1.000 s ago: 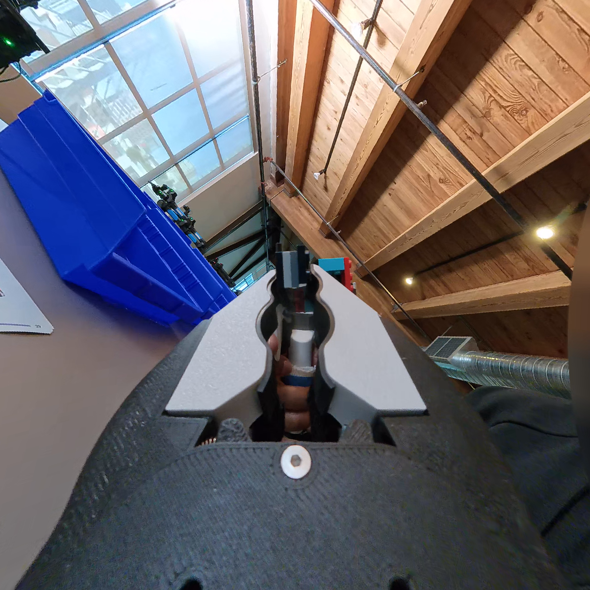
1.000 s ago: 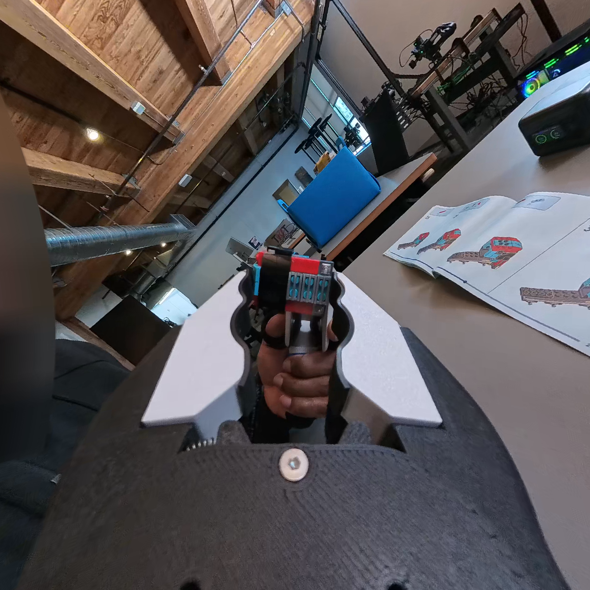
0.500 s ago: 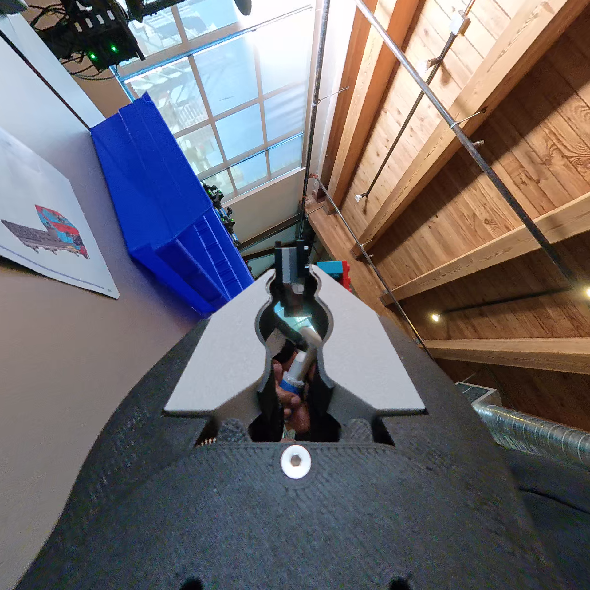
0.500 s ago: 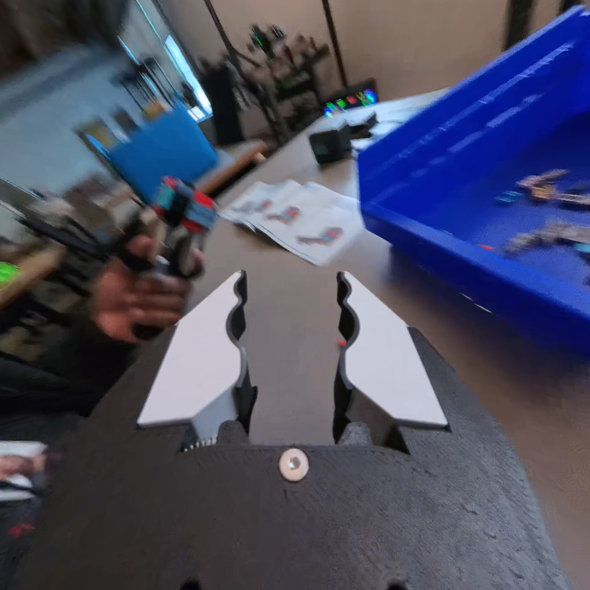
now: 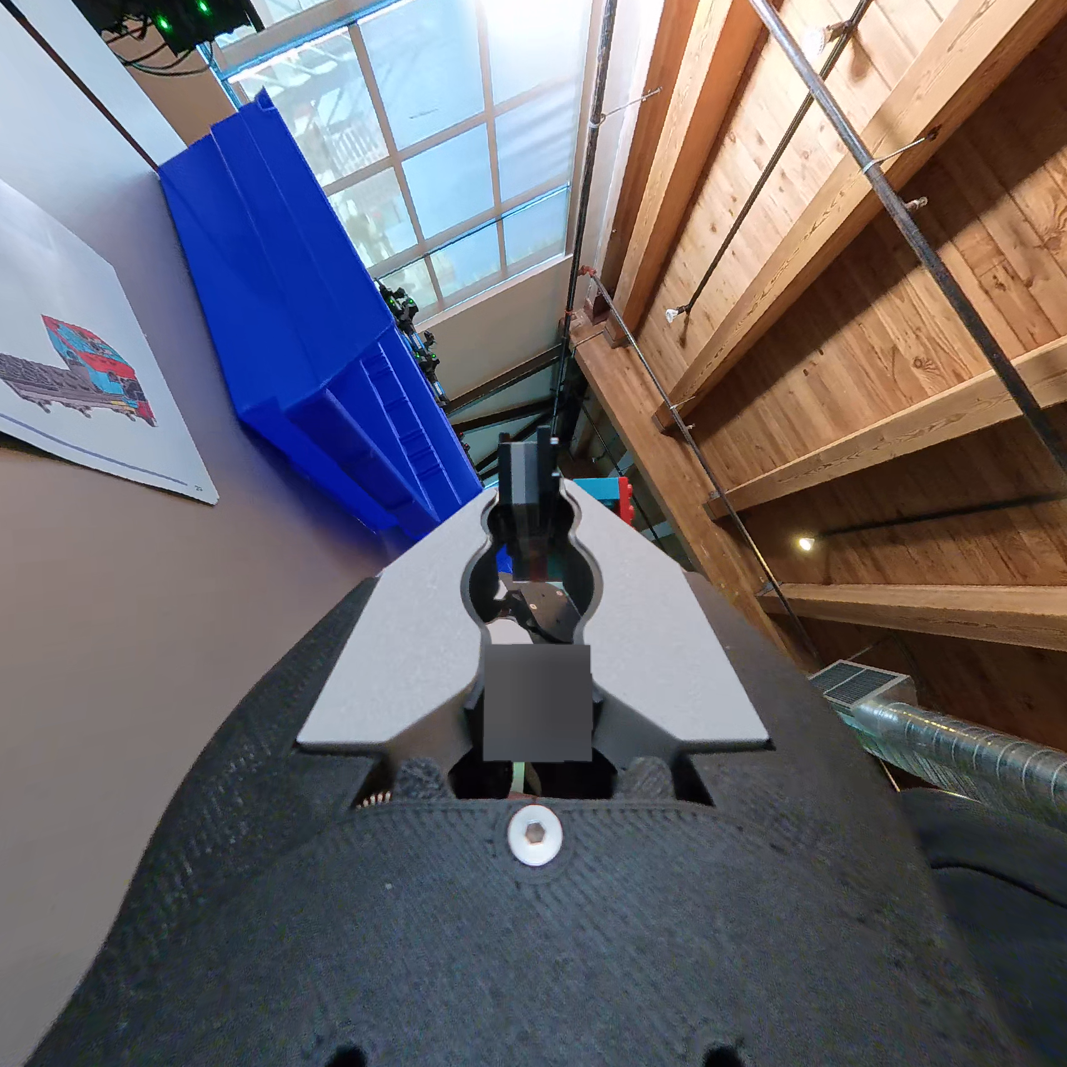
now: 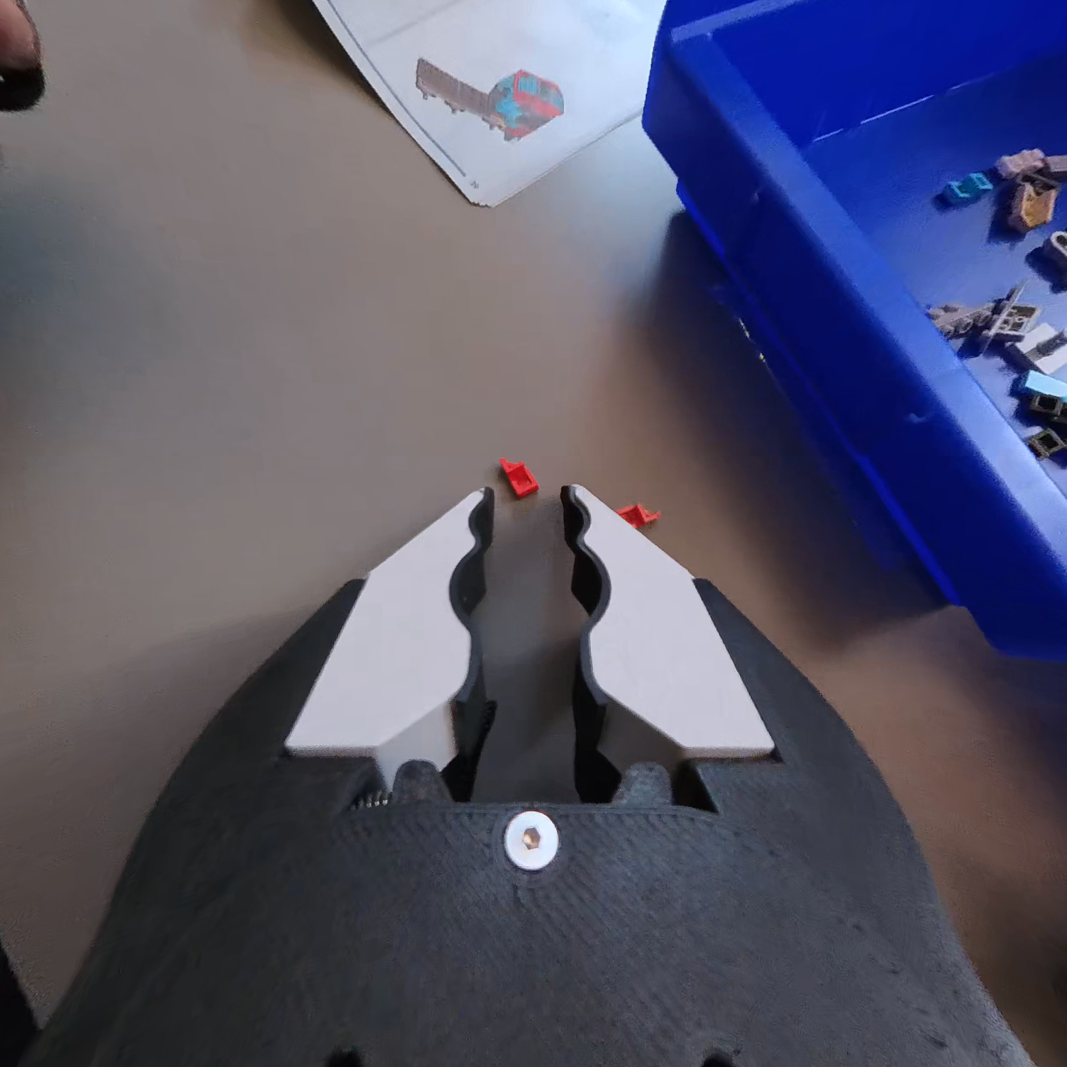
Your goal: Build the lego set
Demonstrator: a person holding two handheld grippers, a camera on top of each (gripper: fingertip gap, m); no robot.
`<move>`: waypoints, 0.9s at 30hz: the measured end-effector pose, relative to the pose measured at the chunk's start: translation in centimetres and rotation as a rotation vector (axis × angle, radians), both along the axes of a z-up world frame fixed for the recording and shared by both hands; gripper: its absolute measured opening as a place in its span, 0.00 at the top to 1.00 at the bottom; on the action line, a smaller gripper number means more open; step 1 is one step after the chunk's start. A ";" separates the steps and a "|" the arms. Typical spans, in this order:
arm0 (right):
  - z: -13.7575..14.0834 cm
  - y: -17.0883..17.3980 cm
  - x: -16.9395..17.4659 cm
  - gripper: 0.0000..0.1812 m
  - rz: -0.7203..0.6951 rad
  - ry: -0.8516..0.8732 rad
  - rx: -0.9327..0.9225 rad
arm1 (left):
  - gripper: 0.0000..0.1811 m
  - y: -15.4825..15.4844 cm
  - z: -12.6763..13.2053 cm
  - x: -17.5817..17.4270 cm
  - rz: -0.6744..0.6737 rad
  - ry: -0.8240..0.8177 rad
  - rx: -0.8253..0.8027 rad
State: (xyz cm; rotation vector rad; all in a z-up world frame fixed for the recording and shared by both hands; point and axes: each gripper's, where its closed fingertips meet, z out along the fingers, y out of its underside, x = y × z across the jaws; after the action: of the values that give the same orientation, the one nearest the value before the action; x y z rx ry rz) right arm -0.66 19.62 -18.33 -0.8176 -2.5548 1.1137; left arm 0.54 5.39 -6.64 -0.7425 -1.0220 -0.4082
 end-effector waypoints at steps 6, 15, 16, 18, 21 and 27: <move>-0.2 -0.3 -0.2 0.96 0.016 -0.001 0.013 | 0.92 0.0 0.1 0.1 -0.015 0.002 0.017; 1.0 -0.3 0.0 1.00 0.025 0.002 -0.092 | 0.92 0.8 -0.4 0.2 -0.046 -0.015 -0.007; 1.2 -0.3 0.1 0.99 0.028 0.002 -0.111 | 0.92 0.8 -0.4 0.2 -0.046 -0.017 -0.013; 1.5 -0.4 0.4 0.96 0.044 0.001 -0.132 | 0.92 0.9 -0.6 0.1 -0.046 -0.021 -0.017; 1.1 -0.7 1.0 0.92 0.092 0.000 -0.107 | 0.92 1.2 -0.8 0.0 -0.049 -0.030 -0.023; 0.3 -1.1 1.5 0.88 0.124 0.014 -0.029 | 0.92 2.0 -1.5 -0.4 -0.070 -0.038 -0.061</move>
State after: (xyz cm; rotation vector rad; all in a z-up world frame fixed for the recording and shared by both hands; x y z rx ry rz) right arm 0.82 18.54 -18.04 -0.6635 -2.6148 1.1901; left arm 0.18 7.41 -8.09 -0.8294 -1.0501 -0.4550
